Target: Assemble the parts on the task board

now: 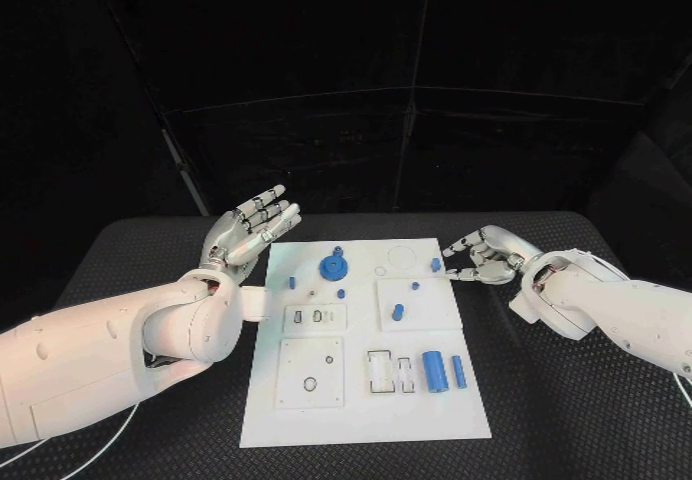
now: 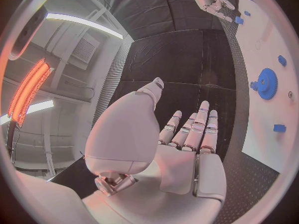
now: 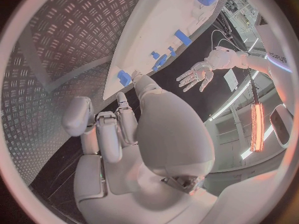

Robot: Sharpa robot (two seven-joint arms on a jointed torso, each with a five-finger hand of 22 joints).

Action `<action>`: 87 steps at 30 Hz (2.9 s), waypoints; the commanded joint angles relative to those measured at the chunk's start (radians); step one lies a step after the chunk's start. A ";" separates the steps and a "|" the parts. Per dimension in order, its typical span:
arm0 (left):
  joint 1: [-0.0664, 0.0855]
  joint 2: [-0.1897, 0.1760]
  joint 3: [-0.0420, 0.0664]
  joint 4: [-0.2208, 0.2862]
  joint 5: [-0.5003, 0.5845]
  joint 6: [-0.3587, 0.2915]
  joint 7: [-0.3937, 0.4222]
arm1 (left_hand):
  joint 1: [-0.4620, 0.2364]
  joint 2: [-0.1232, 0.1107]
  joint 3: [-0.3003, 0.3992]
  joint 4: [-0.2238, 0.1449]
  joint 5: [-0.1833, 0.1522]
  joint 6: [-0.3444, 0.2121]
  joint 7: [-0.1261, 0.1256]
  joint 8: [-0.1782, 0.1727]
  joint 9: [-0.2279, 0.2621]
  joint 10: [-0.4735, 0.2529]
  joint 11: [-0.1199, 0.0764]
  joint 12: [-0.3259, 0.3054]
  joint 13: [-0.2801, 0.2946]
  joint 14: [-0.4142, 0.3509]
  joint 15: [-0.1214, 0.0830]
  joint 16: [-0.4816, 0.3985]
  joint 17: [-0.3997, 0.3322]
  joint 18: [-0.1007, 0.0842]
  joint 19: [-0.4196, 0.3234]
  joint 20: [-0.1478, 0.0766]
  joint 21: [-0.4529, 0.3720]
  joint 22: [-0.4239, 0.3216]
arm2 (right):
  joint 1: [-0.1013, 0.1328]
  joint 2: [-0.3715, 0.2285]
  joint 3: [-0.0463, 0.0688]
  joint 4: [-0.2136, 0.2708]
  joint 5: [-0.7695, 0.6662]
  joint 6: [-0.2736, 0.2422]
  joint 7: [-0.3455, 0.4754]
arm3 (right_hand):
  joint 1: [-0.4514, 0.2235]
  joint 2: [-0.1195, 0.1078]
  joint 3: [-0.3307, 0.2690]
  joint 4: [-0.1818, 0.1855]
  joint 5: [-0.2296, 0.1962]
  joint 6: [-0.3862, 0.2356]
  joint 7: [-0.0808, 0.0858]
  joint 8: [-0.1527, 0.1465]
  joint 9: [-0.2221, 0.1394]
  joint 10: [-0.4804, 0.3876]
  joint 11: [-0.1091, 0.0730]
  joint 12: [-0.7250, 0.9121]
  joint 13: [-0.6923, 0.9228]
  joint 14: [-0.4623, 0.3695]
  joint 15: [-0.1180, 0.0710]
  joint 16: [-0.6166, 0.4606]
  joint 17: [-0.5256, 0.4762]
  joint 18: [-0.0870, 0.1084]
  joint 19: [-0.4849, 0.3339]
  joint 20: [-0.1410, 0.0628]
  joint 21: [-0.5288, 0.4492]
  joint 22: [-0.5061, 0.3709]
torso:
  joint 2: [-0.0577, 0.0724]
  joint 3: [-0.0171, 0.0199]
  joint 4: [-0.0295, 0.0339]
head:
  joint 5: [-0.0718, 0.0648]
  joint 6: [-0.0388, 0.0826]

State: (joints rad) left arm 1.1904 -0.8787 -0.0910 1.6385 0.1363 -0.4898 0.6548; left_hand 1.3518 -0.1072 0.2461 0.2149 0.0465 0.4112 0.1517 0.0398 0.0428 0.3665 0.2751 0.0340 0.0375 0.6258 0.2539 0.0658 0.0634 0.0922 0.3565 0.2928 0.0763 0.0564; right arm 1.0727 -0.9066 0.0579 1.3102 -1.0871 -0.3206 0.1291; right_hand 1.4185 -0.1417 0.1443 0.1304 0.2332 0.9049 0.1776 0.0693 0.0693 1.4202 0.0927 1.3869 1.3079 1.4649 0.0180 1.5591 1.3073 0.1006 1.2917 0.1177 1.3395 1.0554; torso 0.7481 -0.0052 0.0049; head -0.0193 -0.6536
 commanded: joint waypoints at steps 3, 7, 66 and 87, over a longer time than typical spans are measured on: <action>0.001 0.002 0.001 -0.001 -0.008 0.013 0.006 | 0.002 0.010 -0.001 -0.006 0.003 0.004 0.147 0.003 0.000 0.009 0.000 0.004 0.001 0.004 0.000 0.004 0.002 0.013 0.000 -0.002 0.006 -0.001 | -0.004 0.015 0.000 -0.013 -0.022 -0.004 0.014 | 0.002 0.015 -0.008 0.001 -0.003 0.005 -0.001 0.002 0.001 -0.003 -0.004 0.000 0.063 0.096 -0.004 -0.004 0.221 0.001 -0.001 0.003 -0.001 0.004 | 0.000 -0.0009 0.0017 | -0.003 0.000; 0.001 0.002 0.001 -0.002 -0.008 0.013 0.005 | 0.002 0.012 0.001 -0.009 0.003 0.006 0.147 0.003 0.000 0.010 0.000 0.004 0.001 0.007 0.000 0.005 0.002 0.013 0.001 -0.002 0.006 -0.001 | -0.005 0.025 0.001 -0.027 -0.015 -0.026 0.011 | -0.003 0.022 -0.010 0.004 0.001 0.008 -0.002 0.003 0.001 0.001 -0.005 0.004 0.067 0.097 -0.005 -0.002 0.224 0.000 0.001 0.003 0.001 0.008 | 0.000 -0.0012 0.0028 | -0.002 -0.001; 0.001 0.001 0.001 -0.005 -0.008 0.011 -0.002 | 0.002 0.014 0.002 -0.012 0.003 0.004 0.147 0.003 0.000 0.009 0.000 0.004 0.001 0.009 0.000 0.005 0.002 0.013 0.001 -0.002 0.007 -0.001 | -0.020 0.102 0.001 -0.091 -0.012 -0.032 -0.016 | 0.007 0.088 0.001 -0.018 -0.010 0.095 -0.022 0.032 0.008 0.036 -0.024 0.039 0.102 0.102 -0.020 0.005 0.245 -0.006 0.021 -0.011 0.018 0.038 | 0.000 0.0014 0.0011 | 0.002 -0.021; 0.001 -0.001 0.001 -0.004 -0.008 0.014 -0.002 | 0.001 0.016 0.004 -0.014 0.003 0.003 0.148 0.003 0.000 0.009 0.000 0.004 0.001 0.011 -0.001 0.005 0.002 0.014 0.001 -0.002 0.007 -0.001 | -0.021 0.090 0.001 -0.049 0.019 -0.155 0.046 | 0.008 0.139 0.037 -0.039 -0.022 0.211 -0.068 0.078 0.022 0.075 -0.062 0.082 0.151 0.106 -0.054 0.012 0.263 -0.009 0.034 -0.041 0.029 0.059 | -0.004 0.0009 -0.0018 | 0.002 -0.021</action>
State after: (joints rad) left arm 1.1904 -0.8797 -0.0909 1.6329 0.1362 -0.4874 0.6470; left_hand 1.3521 -0.0993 0.2501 0.2052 0.0465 0.4112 0.1517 0.0397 0.0428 0.3665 0.2752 0.0340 0.0374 0.6295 0.2501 0.0658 0.0638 0.0922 0.3565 0.2928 0.0802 0.0564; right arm 1.0499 -0.8129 0.0583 1.2506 -1.0820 -0.4252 0.1403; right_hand 1.4248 -0.0159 0.1762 0.0917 0.2149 1.0808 0.1390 0.1404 0.0811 1.4648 0.0372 1.4637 1.3079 1.4650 -0.0290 1.5664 1.3074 0.1006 1.3240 0.0852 1.3622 1.1135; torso 0.7459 -0.0035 0.0050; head -0.0159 -0.6744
